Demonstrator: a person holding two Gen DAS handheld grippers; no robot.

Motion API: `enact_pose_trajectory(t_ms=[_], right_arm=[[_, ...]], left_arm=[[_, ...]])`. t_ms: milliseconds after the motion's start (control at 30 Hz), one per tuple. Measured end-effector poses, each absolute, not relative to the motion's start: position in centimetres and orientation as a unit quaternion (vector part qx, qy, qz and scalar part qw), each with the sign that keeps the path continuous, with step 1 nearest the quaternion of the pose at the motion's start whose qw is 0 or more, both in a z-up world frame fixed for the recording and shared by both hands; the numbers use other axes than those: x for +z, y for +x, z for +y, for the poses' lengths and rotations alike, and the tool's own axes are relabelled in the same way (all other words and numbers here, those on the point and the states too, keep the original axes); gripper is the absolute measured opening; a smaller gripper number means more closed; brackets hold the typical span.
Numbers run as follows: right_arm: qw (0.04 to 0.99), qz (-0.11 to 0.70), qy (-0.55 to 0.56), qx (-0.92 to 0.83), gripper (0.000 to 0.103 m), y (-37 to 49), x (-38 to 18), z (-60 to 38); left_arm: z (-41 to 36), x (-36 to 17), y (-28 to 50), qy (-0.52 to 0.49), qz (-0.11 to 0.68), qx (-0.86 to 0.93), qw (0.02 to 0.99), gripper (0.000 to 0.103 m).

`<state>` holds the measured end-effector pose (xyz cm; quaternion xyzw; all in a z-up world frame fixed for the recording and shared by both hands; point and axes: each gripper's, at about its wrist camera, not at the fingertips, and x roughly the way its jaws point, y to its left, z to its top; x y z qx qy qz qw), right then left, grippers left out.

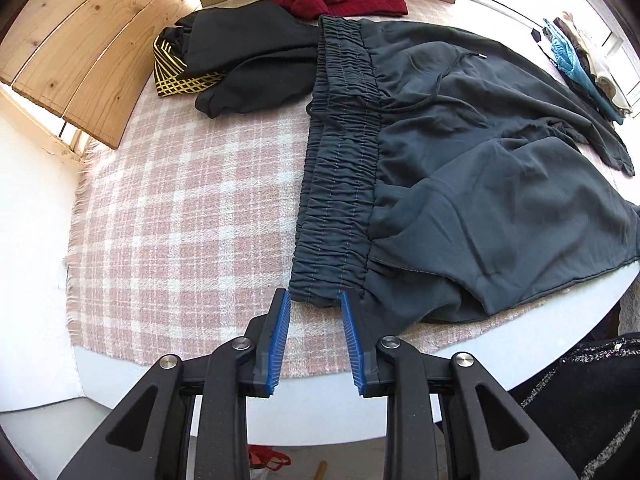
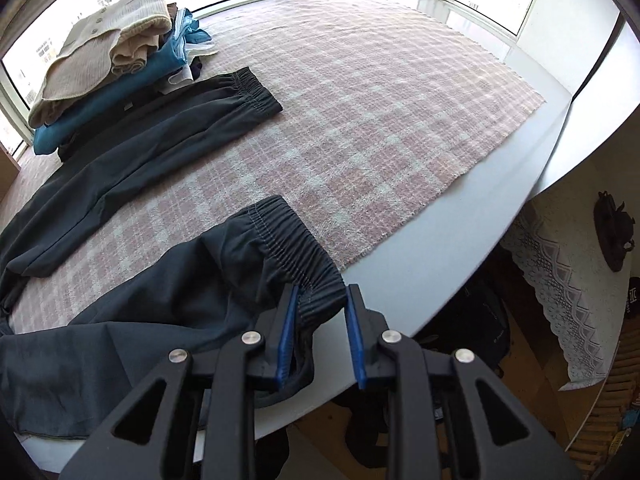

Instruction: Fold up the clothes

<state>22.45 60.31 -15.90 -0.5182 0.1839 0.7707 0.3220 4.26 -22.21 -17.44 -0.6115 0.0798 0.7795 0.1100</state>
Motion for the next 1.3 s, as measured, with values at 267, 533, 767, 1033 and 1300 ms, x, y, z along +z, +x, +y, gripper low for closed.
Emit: enact_pose_trajectory(t_ms=[267,533,767,1033,1300], right_arm=[[0.316,0.202,-0.51,0.774,0.023,22.2,-14.7,60.9],[0.3,0.198,-0.515,0.779,0.023,21.9,-14.6,60.4],[0.298,0.2,-0.507,0.784,0.023,22.7,-14.2,60.7],[0.305,0.22,-0.456,0.807,0.023,23.5,-10.8,61.0],[0.296,0.234,-0.408,0.831,0.023,18.8,-7.4,62.1]], left_arm=[[-21.6,-17.5,3.2,-0.627,0.039,0.761,0.161,0.029],[-20.9,-22.2,-0.4,-0.646,0.007,0.749,0.145,0.028],[-20.8,-22.2,-0.6,-0.626,-0.025,0.765,0.149,0.002],[-21.9,-15.7,-0.3,-0.559,-0.066,0.813,0.149,0.002],[-20.8,-10.9,-6.9,-0.513,-0.034,0.843,0.154,0.002]])
